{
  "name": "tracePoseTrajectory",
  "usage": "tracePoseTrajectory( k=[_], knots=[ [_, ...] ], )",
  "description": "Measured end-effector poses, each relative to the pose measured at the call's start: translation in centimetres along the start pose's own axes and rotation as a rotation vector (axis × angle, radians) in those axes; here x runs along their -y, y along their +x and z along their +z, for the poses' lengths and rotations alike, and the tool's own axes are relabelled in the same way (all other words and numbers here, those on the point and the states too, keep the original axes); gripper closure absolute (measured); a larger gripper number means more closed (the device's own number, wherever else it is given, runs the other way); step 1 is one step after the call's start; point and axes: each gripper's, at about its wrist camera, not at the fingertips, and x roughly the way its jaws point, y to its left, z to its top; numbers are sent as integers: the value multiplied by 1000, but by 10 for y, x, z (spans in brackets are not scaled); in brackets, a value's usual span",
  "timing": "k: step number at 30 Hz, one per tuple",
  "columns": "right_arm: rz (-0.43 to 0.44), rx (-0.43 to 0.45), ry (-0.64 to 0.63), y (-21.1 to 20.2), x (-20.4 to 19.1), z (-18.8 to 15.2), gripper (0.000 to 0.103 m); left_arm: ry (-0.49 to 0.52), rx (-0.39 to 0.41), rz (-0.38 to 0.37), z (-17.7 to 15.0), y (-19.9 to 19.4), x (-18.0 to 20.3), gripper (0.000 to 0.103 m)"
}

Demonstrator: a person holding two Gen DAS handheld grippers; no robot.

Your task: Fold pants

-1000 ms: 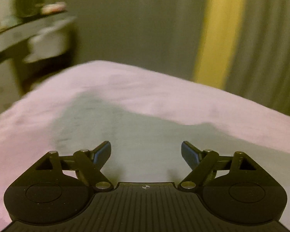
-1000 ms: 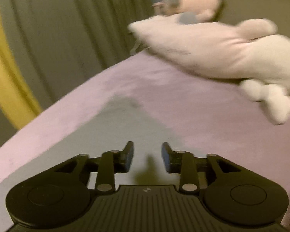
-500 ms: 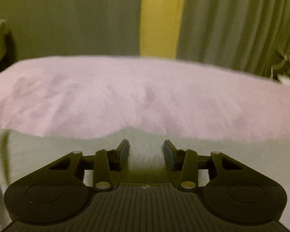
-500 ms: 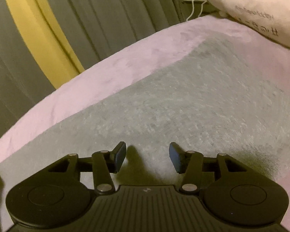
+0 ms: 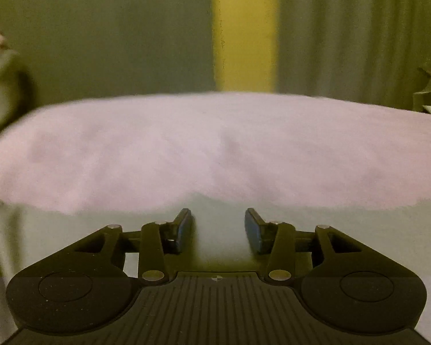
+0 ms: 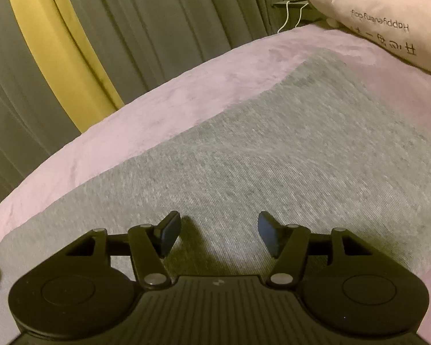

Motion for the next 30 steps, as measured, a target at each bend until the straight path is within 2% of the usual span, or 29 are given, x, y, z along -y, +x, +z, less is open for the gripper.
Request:
tracePoseTrajectory(
  k=[1, 3, 4, 5, 6, 11, 12, 15, 17, 21, 23, 25, 27, 28, 30],
  knots=[
    [1, 0, -6, 0, -1, -1, 38, 29, -4, 10, -5, 1, 6, 53],
    [-2, -1, -23, 1, -4, -2, 35, 104, 14, 136, -15, 13, 13, 48],
    [-4, -2, -30, 1, -6, -2, 35, 134, 28, 242, -20, 19, 12, 42],
    [-7, -3, -35, 1, -7, -3, 35, 138, 45, 303, -22, 17, 8, 27],
    [-7, -5, -34, 1, -7, -2, 35, 108, 55, 333, -23, 12, 2, 24],
    [25, 0, 71, -5, 9, -1, 35, 54, 39, 369, -37, -29, -30, 26],
    [36, -2, 93, -5, 13, 0, 35, 56, 13, 389, -40, -35, -34, 26],
    [67, -14, 139, -6, 22, 3, 35, 44, -154, 488, -49, -41, -49, 30],
    [90, -40, 163, -7, 30, 7, 35, -27, -152, 436, -58, -63, -51, 29],
    [121, -129, 157, -12, 52, 21, 30, -277, -57, 183, -76, -110, -42, 19],
    [120, -150, 106, -16, 67, 29, 30, -320, -13, 110, -86, -122, -26, 18],
    [-10, -100, 31, -30, 84, 37, 28, -253, -12, 111, -90, -128, -6, 18],
    [-227, 0, -29, -53, 101, 42, 25, -181, 3, 139, -88, -133, 11, 15],
    [-273, 40, -31, -65, 110, 41, 24, -166, 12, 154, -88, -135, 17, 15],
    [-238, 71, 38, -85, 136, 35, 24, -171, 24, 157, -90, -136, 24, 14]
  ],
)
